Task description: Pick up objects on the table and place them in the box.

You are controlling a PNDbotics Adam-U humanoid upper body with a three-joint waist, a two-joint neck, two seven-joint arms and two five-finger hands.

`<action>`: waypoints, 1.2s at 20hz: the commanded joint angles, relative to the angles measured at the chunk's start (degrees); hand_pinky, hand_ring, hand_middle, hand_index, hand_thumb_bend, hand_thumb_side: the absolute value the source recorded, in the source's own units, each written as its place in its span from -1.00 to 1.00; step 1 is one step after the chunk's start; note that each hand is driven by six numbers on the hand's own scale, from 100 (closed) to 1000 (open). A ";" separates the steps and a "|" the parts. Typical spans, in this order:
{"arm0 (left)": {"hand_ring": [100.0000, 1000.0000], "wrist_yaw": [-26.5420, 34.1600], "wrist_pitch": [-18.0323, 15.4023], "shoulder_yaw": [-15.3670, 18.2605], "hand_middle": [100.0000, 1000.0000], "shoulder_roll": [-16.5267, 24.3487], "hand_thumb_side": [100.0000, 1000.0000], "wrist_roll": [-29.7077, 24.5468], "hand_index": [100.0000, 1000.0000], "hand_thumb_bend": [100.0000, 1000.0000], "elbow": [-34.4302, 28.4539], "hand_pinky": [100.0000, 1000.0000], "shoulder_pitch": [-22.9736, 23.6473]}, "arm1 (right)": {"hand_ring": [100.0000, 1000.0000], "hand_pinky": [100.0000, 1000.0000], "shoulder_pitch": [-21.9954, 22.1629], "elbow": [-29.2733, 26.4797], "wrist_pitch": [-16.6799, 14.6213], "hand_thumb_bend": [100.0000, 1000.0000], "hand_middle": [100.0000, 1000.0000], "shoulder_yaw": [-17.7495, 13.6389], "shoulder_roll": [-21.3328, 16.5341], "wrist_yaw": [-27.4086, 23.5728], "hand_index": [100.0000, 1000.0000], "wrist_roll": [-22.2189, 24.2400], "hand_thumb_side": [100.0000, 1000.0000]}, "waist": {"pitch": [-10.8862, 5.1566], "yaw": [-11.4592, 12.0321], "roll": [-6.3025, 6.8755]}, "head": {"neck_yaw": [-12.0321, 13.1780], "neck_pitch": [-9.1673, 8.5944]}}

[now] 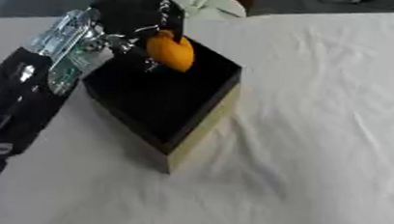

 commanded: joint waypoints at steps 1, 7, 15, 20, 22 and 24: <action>0.22 -0.76 -1.44 -0.19 0.33 0.26 -1.00 -1.41 0.39 -0.13 -0.27 -0.21 -0.70 | 0.48 0.51 -0.50 -0.88 -0.03 -0.60 0.28 -0.50 -0.76 0.02 0.70 -0.25 1.00 | -0.99 0.04 -0.40 | -0.04 0.07; 0.51 -0.78 -2.77 0.19 0.62 0.04 -0.96 -3.42 0.80 0.04 -1.06 0.12 0.20 | 0.48 0.51 -0.36 -0.88 0.10 -0.60 0.27 -0.47 -0.68 0.05 0.70 -0.25 1.00 | -0.96 0.18 -0.47 | -0.27 -0.08; 0.47 -0.12 -1.94 1.03 0.60 0.20 -1.00 -2.82 0.78 -0.10 -3.41 0.07 0.82 | 0.48 0.51 -0.21 -0.88 0.23 -0.60 0.28 -0.46 -0.57 0.09 0.70 -0.33 1.00 | -0.97 0.32 -0.52 | -0.37 -0.43; 0.40 3.67 0.22 2.66 0.54 1.17 -0.82 -1.45 0.68 -0.28 -7.54 0.02 1.47 | 0.48 0.51 -0.08 -0.88 0.23 -0.60 0.28 -0.54 -0.66 0.14 0.70 -0.45 1.00 | -1.17 0.41 -0.50 | -0.52 -0.70; 0.36 6.33 1.93 4.20 0.51 2.14 -0.72 -0.06 0.60 -0.37 -10.39 0.00 2.00 | 0.48 0.51 0.02 -0.88 0.24 -0.60 0.28 -0.63 -0.71 0.20 0.70 -0.54 1.00 | -1.28 0.49 -0.43 | -0.72 -0.78; 0.32 9.92 4.05 5.97 0.49 3.21 -0.52 1.41 0.53 -0.50 -13.51 -0.02 2.85 | 0.48 0.50 0.13 -0.88 0.24 -0.60 0.28 -0.73 -0.76 0.26 0.70 -0.66 1.00 | -1.38 0.57 -0.35 | -0.99 -0.76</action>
